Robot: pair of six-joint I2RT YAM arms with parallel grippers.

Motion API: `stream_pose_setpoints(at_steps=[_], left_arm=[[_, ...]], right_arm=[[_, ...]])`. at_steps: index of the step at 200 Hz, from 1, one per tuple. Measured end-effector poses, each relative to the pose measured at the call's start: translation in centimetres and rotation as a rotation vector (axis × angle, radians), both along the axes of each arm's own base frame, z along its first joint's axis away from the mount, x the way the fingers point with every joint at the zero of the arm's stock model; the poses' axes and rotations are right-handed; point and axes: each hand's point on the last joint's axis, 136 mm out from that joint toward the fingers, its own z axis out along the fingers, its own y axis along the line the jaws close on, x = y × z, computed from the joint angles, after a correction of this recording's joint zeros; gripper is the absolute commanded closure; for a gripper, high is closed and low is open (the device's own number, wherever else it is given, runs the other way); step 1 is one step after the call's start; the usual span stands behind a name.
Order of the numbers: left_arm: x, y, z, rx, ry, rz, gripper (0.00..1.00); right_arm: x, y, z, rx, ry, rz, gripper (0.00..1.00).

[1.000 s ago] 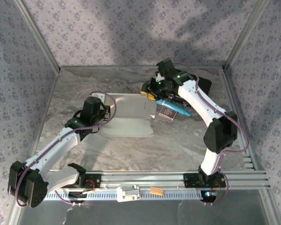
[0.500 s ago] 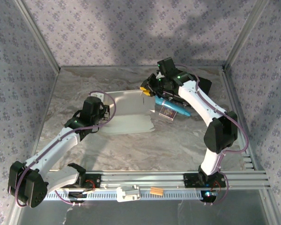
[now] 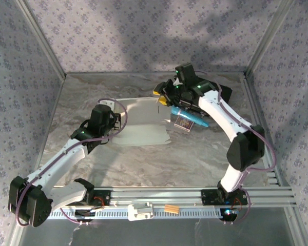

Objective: Fold the paper box

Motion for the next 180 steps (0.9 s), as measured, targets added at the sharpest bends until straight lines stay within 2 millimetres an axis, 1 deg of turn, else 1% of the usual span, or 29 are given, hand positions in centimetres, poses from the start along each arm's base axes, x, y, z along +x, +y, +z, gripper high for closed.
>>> stream_pose_setpoints(at_steps=[12, 25, 36, 46, 53, 60, 74, 86, 91, 101, 125, 141, 160, 180], left_arm=[[0.0, -0.1, 0.1, 0.001, -0.003, -0.005, 1.0], [0.0, -0.1, 0.1, 0.004, -0.003, -0.006, 1.0], [0.0, -0.1, 0.1, 0.006, -0.005, -0.009, 1.0], [0.0, -0.1, 0.2, 0.006, -0.006, -0.009, 1.0], [0.0, -0.2, 0.3, 0.006, -0.009, -0.012, 1.0], [0.1, -0.2, 0.5, 0.007, -0.012, -0.016, 1.0], [0.1, -0.4, 0.9, 0.004, -0.019, -0.021, 1.0], [0.2, -0.5, 1.1, 0.002, -0.025, -0.026, 1.0], [0.2, -0.5, 1.2, 0.002, -0.026, -0.026, 1.0], [0.2, -0.5, 1.3, 0.001, -0.028, -0.027, 1.0], [0.2, -0.6, 1.3, 0.0, -0.027, -0.033, 1.0], [0.2, -0.6, 1.3, 0.0, -0.027, -0.035, 1.0], [0.2, -0.6, 1.4, -0.001, -0.028, -0.034, 1.0], [0.2, -0.6, 1.4, -0.001, -0.029, -0.034, 1.0]], right_arm=[[-0.9, -1.7, 1.1, -0.023, -0.064, -0.005, 0.55], [-2.6, -4.0, 2.0, -0.052, -0.128, -0.014, 0.55], [-4.4, -5.7, 2.2, -0.082, -0.165, -0.019, 0.56], [-5.9, -6.7, 1.8, -0.106, -0.183, -0.012, 0.56], [-7.0, -6.9, 1.0, -0.119, -0.181, 0.0, 0.56], [-7.9, -7.0, -0.3, -0.135, -0.167, 0.015, 0.55], [-9.5, -6.6, -3.8, -0.176, -0.1, 0.054, 0.54], [-10.0, -5.9, -6.8, -0.215, -0.037, 0.082, 0.53], [-10.1, -5.7, -7.9, -0.231, -0.015, 0.091, 0.53], [-10.0, -5.0, -9.3, -0.255, 0.01, 0.106, 0.54], [-9.2, -3.8, -11.1, -0.284, 0.019, 0.121, 0.55], [-8.2, -3.4, -11.3, -0.304, 0.009, 0.119, 0.57], [-6.6, -2.9, -10.5, -0.312, -0.033, 0.112, 0.64], [-5.7, -2.7, -10.1, -0.323, -0.065, 0.106, 0.67]])
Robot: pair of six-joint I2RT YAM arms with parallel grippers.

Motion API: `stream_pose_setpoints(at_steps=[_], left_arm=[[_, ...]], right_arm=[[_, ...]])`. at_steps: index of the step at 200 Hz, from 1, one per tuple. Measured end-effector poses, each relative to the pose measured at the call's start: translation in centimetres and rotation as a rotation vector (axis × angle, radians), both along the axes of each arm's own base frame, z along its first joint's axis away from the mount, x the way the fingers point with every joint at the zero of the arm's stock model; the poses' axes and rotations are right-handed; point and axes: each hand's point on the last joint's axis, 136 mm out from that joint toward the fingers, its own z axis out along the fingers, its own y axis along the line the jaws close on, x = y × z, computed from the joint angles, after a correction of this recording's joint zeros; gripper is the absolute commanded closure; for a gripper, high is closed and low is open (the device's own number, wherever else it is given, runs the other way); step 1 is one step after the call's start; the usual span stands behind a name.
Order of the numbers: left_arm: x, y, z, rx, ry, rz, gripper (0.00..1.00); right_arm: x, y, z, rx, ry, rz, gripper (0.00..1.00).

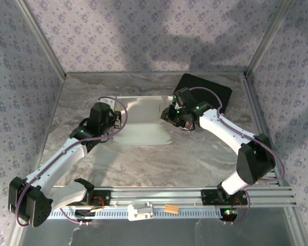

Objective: Fold the paper box

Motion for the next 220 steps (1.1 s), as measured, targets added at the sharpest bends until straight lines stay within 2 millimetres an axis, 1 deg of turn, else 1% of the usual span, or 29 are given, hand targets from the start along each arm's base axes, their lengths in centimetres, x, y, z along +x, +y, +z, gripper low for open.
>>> stream_pose_setpoints(at_steps=[31, 52, 104, 130, 162, 194, 220], left_arm=[[0.0, 0.0, 0.0, 0.0, 0.0, -0.001, 1.0], [0.0, 0.0, 0.0, 0.0, 0.001, 0.0, 1.0], [0.0, 0.0, 0.0, 0.0, 0.001, 0.0, 1.0], [0.0, 0.0, -0.1, 0.001, 0.003, 0.0, 1.0], [0.0, 0.0, -0.1, -0.001, 0.003, 0.002, 1.0], [0.0, 0.0, -0.1, -0.001, 0.003, 0.003, 1.0], [0.0, 0.1, -0.1, 0.001, 0.003, 0.005, 1.0]], right_arm=[[0.5, 0.1, -0.2, -0.015, -0.01, 0.005, 0.68], [0.5, 0.1, -0.2, -0.015, -0.01, 0.005, 0.72], [0.5, 0.8, -0.1, -0.002, -0.015, 0.02, 0.74], [0.7, 1.7, 0.2, 0.013, -0.019, 0.038, 0.74], [1.0, 3.5, 0.7, 0.042, -0.029, 0.075, 0.74], [0.2, 5.0, 0.0, 0.046, -0.01, 0.115, 0.75], [0.0, 5.5, -0.4, 0.044, 0.003, 0.13, 0.75]])
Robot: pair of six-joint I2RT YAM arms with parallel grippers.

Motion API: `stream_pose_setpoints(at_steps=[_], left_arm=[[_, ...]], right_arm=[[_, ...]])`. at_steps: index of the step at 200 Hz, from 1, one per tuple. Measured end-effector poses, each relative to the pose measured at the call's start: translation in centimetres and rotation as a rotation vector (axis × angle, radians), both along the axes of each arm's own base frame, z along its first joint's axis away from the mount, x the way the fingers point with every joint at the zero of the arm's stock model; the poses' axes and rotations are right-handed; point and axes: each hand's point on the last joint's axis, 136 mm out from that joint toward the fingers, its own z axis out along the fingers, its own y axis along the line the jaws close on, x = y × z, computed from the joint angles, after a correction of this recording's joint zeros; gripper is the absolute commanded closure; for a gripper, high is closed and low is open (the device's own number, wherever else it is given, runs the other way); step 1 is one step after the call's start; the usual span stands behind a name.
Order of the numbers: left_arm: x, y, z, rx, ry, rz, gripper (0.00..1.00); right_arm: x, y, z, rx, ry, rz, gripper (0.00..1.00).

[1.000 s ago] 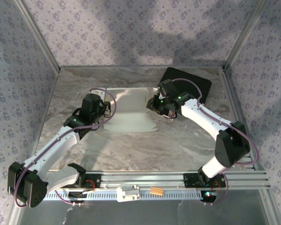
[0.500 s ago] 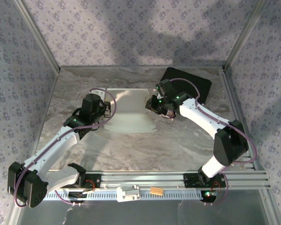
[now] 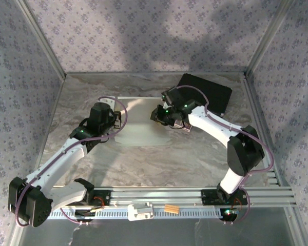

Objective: Fold the paper box

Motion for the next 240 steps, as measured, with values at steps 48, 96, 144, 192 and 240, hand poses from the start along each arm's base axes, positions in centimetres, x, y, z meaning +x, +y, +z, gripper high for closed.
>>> stream_pose_setpoints(at_steps=[48, 96, 144, 192, 240], left_arm=[[0.4, 0.1, 0.2, -0.028, 0.011, -0.011, 1.0], [3.4, 1.1, 1.7, -0.204, 0.07, -0.032, 1.0], [5.5, -1.5, 2.8, -0.436, 0.182, -0.174, 1.0], [6.4, -3.3, 2.8, -0.598, 0.302, -0.269, 1.0], [6.8, -4.1, 2.8, -0.627, 0.34, -0.311, 1.0]], right_arm=[[1.6, -1.2, 4.7, 0.032, -0.112, 0.053, 0.59], [4.3, -10.7, 17.2, 0.255, -0.389, -0.006, 0.55], [6.1, -15.7, 20.4, 0.418, -0.469, -0.032, 0.66], [7.6, -13.3, 17.3, 0.541, -0.36, 0.105, 0.62], [6.2, -10.6, 18.2, 0.591, -0.368, 0.214, 0.64]])
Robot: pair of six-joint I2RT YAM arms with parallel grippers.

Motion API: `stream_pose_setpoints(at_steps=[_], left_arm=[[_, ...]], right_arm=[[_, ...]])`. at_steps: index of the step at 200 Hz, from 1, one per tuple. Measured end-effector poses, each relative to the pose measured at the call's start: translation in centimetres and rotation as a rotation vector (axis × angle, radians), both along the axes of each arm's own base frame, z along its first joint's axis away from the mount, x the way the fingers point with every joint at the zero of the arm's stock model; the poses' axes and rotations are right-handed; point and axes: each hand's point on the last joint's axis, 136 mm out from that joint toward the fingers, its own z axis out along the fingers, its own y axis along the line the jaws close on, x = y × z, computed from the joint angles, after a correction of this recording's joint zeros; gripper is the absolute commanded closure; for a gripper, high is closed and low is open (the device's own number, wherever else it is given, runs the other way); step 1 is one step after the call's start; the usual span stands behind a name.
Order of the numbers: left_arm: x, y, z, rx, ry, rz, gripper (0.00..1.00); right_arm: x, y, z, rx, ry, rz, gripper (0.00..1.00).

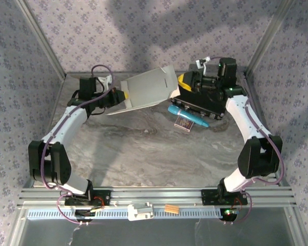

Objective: Fold the paper box

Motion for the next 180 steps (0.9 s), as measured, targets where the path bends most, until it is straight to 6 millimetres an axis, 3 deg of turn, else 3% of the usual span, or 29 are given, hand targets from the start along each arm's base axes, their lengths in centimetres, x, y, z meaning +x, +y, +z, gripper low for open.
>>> stream_pose_setpoints(at_steps=[23, 136, 180], left_arm=[[0.0, -0.1, 0.0, -0.002, 0.006, -0.006, 1.0], [0.2, -0.1, 0.1, 0.001, 0.014, -0.008, 1.0], [0.1, -0.1, -0.5, 0.006, 0.034, -0.011, 1.0]], right_arm=[[-0.6, 1.1, 0.2, 0.004, -0.014, 0.033, 0.64], [-1.6, 2.8, 2.4, -0.015, -0.089, 0.081, 0.6], [-1.9, 3.5, 2.2, -0.039, -0.092, 0.093, 0.59]])
